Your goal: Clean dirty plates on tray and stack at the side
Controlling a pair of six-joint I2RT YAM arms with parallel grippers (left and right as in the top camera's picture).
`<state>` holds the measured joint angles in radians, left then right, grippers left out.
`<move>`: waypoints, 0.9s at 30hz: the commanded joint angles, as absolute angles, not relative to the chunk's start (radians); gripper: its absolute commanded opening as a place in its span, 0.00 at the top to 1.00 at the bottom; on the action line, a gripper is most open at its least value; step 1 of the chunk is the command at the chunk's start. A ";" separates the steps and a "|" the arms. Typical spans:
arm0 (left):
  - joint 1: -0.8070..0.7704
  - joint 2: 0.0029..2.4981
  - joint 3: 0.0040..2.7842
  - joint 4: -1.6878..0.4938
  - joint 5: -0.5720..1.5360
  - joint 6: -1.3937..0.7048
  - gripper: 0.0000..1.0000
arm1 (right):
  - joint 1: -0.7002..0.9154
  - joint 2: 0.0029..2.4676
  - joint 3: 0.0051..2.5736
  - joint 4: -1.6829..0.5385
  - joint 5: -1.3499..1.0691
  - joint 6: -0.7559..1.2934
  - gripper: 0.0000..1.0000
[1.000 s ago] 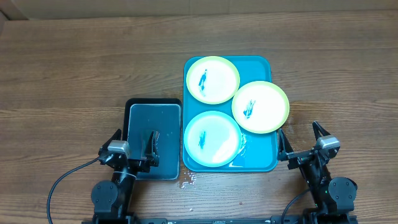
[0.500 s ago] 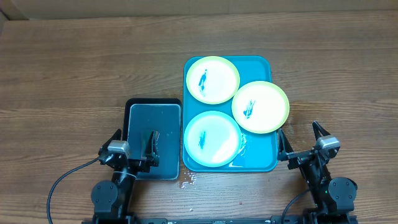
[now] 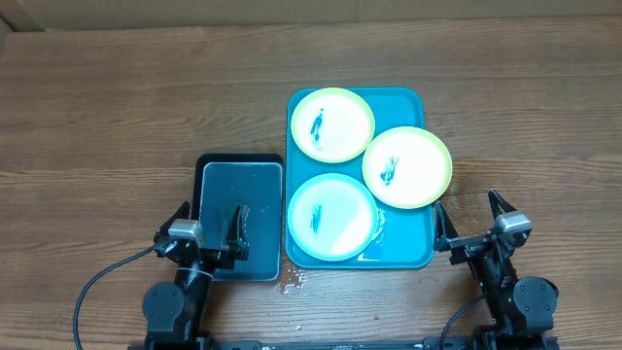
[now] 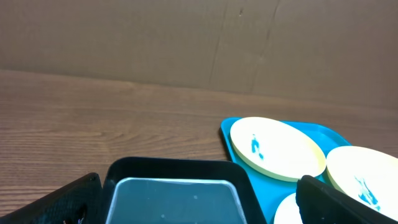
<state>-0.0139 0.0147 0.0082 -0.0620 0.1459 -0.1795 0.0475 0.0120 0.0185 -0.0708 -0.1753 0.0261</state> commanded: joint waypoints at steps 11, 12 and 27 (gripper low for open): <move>-0.026 0.004 0.005 -0.063 0.147 -0.163 0.00 | 0.052 0.003 0.008 -0.064 -0.165 0.025 0.00; -0.026 0.004 0.005 -0.063 0.147 -0.163 0.00 | 0.052 0.003 0.008 -0.065 -0.165 0.025 0.00; -0.026 0.004 0.014 0.084 0.340 -0.246 0.00 | 0.052 0.003 0.019 0.041 -0.388 0.088 0.00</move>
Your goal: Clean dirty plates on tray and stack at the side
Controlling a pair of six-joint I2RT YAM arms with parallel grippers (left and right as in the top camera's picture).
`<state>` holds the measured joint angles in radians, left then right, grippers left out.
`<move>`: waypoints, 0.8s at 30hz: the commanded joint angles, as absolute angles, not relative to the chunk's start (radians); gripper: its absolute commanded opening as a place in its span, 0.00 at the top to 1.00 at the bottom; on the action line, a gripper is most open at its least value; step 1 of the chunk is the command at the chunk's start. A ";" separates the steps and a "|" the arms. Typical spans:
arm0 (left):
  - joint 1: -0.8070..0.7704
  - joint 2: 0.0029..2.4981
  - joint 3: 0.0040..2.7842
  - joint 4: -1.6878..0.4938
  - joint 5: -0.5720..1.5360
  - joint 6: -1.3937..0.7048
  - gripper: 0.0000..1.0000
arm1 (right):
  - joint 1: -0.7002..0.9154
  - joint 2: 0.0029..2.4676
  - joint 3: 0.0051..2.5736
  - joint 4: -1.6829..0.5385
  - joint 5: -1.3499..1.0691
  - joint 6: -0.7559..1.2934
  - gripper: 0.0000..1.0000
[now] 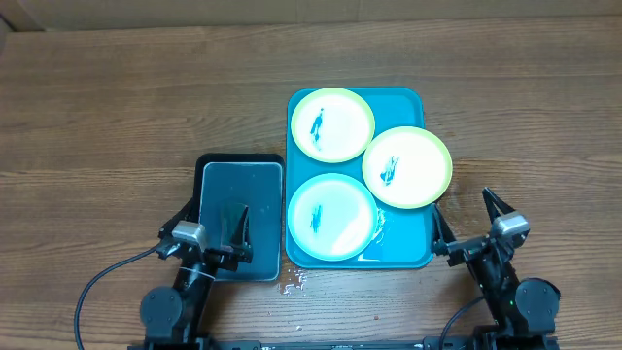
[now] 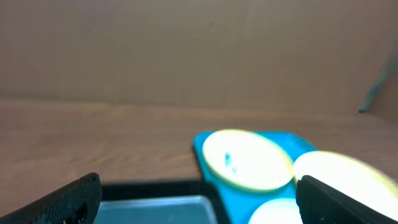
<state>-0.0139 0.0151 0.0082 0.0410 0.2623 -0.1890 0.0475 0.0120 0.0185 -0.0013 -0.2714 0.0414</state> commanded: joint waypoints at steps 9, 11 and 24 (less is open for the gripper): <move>-0.026 0.224 0.476 -0.204 0.308 -0.215 0.00 | 0.050 0.235 0.556 -0.351 -0.383 0.123 0.00; -0.026 0.339 0.626 -0.358 0.311 -0.196 0.00 | 0.050 0.355 0.718 -0.536 -0.383 0.123 0.00; -0.027 0.909 1.194 -0.979 0.413 -0.157 0.00 | 0.051 1.013 1.264 -1.106 -0.535 0.180 0.00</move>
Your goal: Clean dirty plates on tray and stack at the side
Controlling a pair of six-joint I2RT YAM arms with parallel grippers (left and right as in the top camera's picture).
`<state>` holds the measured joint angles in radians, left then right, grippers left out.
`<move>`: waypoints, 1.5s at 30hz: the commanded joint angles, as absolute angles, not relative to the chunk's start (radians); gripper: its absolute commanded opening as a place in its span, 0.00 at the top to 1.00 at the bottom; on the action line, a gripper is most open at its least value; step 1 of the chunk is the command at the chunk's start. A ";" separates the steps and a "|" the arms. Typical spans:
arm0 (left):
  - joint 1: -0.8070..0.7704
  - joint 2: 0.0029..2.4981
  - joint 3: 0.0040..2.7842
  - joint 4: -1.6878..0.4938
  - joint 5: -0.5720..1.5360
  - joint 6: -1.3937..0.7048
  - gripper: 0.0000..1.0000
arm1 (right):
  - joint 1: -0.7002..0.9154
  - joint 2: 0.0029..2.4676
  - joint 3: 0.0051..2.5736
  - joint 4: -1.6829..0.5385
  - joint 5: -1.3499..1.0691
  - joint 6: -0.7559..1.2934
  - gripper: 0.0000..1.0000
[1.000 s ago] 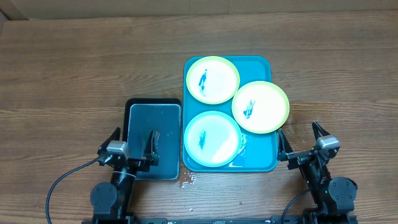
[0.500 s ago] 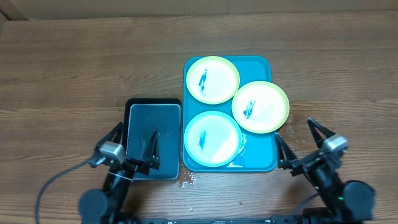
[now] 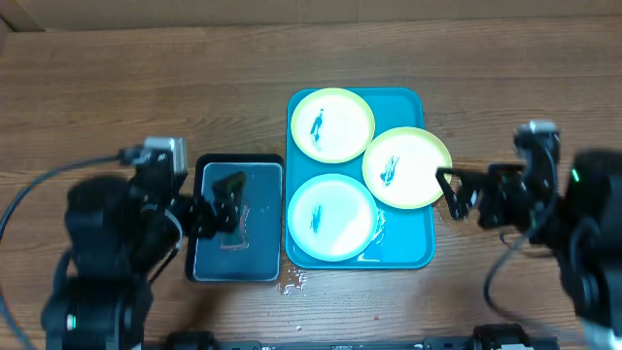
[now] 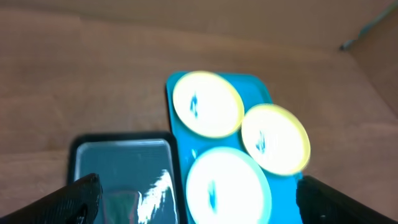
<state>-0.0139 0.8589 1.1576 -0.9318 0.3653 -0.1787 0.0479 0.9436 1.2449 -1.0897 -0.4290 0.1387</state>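
Observation:
Three yellow-green plates with blue smears lie on the blue tray (image 3: 403,245): the far plate (image 3: 331,124), the right plate (image 3: 407,167) and the near plate (image 3: 331,216). My left gripper (image 3: 216,214) hangs open over the black tub (image 3: 206,167), with nothing between its fingers. My right gripper (image 3: 459,196) is open just right of the tray, beside the right plate. The left wrist view looks down on the tray (image 4: 176,127) and the near plate (image 4: 227,186), with my left gripper (image 4: 199,211) spread wide and empty.
The black tub (image 4: 121,165) holds water and stands against the tray's left side. A small wet patch (image 3: 292,284) lies on the wooden table by the tray's near left corner. A cardboard wall runs along the far edge.
Both arms have left the table's near edge and now stand higher. The left gripper is over the tub, the right beside the right plate. The plates, tray and tub have not moved.
Both arms rested low at the near edge, grippers open, the left wrist camera looking level across the table. Then they had barely shifted. Now both are raised and further in, and the left wrist view looks down on tray and tub.

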 commanded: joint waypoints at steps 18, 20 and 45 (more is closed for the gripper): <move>-0.026 0.986 1.254 -1.265 0.395 -0.157 0.00 | 0.546 1.382 0.874 -0.848 -0.015 0.659 0.17; -0.026 0.985 1.297 -1.298 0.379 -0.142 0.00 | 0.543 1.438 0.857 -0.797 -0.028 0.648 0.36; -0.027 1.115 1.185 -1.289 0.256 -0.102 0.03 | 0.526 1.584 0.824 -0.561 -0.084 0.532 0.81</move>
